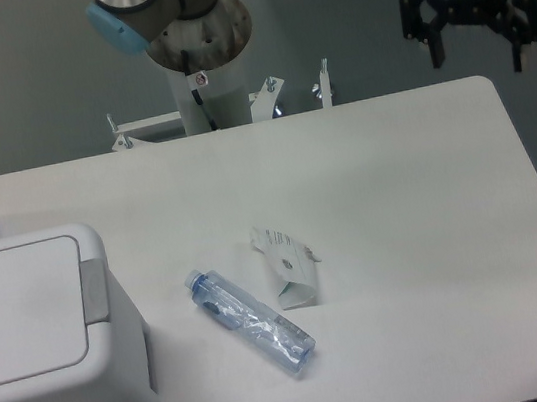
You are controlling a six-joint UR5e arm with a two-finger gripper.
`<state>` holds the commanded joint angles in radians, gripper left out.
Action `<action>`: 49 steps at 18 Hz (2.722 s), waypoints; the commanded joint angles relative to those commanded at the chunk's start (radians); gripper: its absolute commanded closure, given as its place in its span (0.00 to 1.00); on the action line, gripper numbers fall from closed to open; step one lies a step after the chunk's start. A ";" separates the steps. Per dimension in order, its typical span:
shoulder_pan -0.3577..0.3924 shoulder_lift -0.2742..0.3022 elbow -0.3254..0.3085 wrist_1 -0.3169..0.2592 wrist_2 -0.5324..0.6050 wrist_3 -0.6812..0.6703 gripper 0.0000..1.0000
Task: Open the trash can
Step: 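Move the gripper over the white trash can's lid edge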
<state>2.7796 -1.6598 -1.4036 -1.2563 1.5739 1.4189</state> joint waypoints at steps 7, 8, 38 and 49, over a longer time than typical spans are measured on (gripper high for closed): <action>-0.009 0.002 0.000 0.003 0.000 -0.076 0.00; -0.011 0.002 -0.002 0.003 -0.002 -0.124 0.00; -0.535 -0.113 -0.018 0.084 -0.337 -1.408 0.00; -0.581 -0.149 -0.014 0.127 -0.341 -1.440 0.00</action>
<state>2.1982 -1.8086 -1.4174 -1.1290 1.2333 -0.0215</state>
